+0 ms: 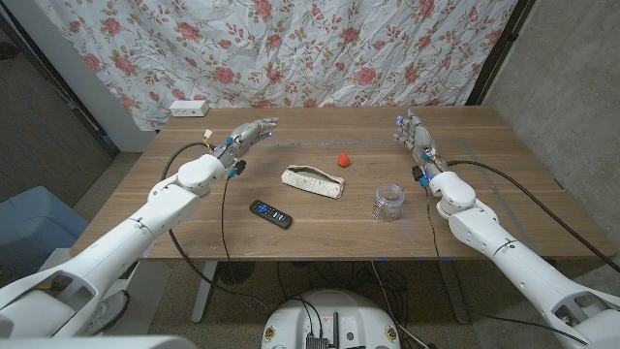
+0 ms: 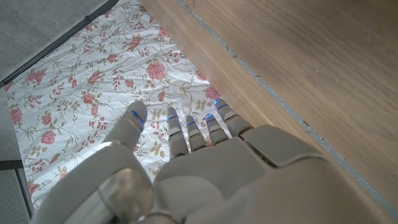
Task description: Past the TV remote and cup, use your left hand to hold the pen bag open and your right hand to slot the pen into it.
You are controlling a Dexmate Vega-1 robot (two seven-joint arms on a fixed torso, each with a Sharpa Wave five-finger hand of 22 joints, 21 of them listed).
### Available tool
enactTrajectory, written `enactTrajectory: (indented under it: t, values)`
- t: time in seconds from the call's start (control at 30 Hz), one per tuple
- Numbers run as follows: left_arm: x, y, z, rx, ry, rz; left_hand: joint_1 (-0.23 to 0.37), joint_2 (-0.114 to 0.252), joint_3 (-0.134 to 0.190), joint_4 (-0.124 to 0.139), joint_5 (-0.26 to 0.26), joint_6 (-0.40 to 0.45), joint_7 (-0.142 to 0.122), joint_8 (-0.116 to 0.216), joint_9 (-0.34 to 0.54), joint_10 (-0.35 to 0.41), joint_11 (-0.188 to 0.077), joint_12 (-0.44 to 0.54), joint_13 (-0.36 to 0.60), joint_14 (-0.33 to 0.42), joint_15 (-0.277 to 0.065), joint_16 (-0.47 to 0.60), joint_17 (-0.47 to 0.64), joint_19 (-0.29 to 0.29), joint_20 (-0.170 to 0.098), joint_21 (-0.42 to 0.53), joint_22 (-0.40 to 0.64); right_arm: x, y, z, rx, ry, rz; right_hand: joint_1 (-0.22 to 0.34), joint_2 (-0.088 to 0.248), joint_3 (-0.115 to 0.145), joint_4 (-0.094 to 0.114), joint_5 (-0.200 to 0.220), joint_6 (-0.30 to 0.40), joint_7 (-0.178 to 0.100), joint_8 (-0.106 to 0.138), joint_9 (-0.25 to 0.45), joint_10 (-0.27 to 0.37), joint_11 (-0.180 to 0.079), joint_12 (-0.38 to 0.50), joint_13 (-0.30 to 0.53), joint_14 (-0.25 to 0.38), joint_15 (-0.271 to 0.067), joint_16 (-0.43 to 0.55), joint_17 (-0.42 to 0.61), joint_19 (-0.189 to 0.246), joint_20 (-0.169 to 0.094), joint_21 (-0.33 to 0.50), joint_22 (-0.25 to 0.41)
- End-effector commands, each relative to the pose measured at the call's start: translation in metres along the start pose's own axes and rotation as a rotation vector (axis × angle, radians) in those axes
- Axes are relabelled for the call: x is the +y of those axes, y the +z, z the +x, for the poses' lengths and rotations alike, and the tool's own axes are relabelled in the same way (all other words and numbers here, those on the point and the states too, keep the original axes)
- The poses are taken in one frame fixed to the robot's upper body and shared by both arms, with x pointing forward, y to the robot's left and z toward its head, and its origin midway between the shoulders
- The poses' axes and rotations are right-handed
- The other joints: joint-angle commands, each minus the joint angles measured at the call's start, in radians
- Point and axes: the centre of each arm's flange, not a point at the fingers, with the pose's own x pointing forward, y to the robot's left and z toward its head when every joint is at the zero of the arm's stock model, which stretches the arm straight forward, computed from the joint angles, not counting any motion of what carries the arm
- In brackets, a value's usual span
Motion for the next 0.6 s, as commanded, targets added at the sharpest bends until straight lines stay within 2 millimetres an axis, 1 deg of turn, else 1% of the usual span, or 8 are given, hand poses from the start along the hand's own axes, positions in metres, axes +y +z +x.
enactTrajectory:
  t: [0.03, 0.13, 0.3, 0.5, 0.6]
  values:
    - [-0.005, 0.004, -0.004, -0.001, 0.007, 0.031, 0.018, 0.000, -0.001, -0.005, -0.002, 0.005, 0.003, -0.001, 0.005, 0.008, -0.002, 0.005, 0.003, 0.007, -0.043, 0.002, 0.004, 0.008, -0.005, 0.004, 0.003, 0.001, 0.019, 0.010, -0.013, 0.049, -0.166, 0.018, -0.002, 0.004, -0.016, 0.005, 0.012, -0.003, 0.005, 0.005, 0.008, -0.002, 0.001, 0.002, 0.008, 0.001, -0.002, -0.001, -0.003, -0.006, 0.005, 0.003]
    - [-0.006, 0.005, -0.005, -0.003, 0.009, 0.033, 0.020, -0.001, -0.002, -0.005, -0.002, 0.005, 0.002, -0.002, 0.005, 0.009, -0.003, 0.004, 0.003, 0.007, -0.043, 0.001, 0.004, 0.008, -0.005, 0.004, 0.003, 0.003, 0.026, 0.013, -0.006, 0.069, -0.212, 0.032, -0.005, 0.009, -0.029, 0.004, 0.013, -0.005, 0.005, 0.005, 0.007, -0.009, 0.000, 0.002, 0.007, -0.003, -0.004, -0.006, -0.005, -0.006, 0.004, 0.002]
    - [-0.007, 0.005, -0.007, 0.004, 0.007, 0.042, 0.028, -0.005, -0.003, -0.005, -0.002, 0.004, 0.001, -0.004, 0.005, 0.009, -0.003, 0.003, 0.003, 0.008, -0.045, 0.000, 0.004, 0.008, -0.007, 0.003, 0.003, 0.005, 0.031, 0.016, -0.023, 0.085, -0.241, 0.050, -0.006, 0.016, -0.046, 0.003, 0.016, -0.007, 0.005, 0.005, 0.004, -0.011, -0.002, 0.001, 0.007, -0.006, -0.004, -0.011, -0.006, -0.009, 0.004, 0.002]
    - [-0.008, 0.005, -0.009, 0.010, 0.009, 0.047, 0.037, -0.010, -0.005, -0.004, -0.003, -0.002, 0.003, -0.009, 0.005, 0.010, -0.004, 0.001, 0.003, 0.008, -0.045, -0.001, 0.004, 0.006, -0.010, 0.001, 0.003, 0.013, 0.045, 0.022, -0.014, 0.125, -0.375, 0.084, -0.006, 0.031, -0.077, 0.001, 0.025, -0.012, 0.008, 0.005, 0.007, -0.016, -0.002, 0.001, 0.008, -0.011, -0.005, -0.020, -0.006, -0.012, 0.004, 0.002]
    - [-0.008, 0.004, -0.009, 0.009, 0.010, 0.046, 0.041, -0.012, -0.007, -0.004, -0.003, -0.003, 0.003, -0.011, 0.005, 0.010, -0.002, 0.001, 0.003, 0.007, -0.045, -0.001, 0.004, 0.006, -0.011, 0.001, 0.003, 0.016, 0.049, 0.026, -0.011, 0.148, -0.418, 0.095, -0.006, 0.035, -0.087, -0.001, 0.025, -0.012, 0.007, 0.005, 0.006, -0.018, -0.002, 0.001, 0.009, -0.012, -0.005, -0.023, -0.006, -0.014, 0.004, 0.002]
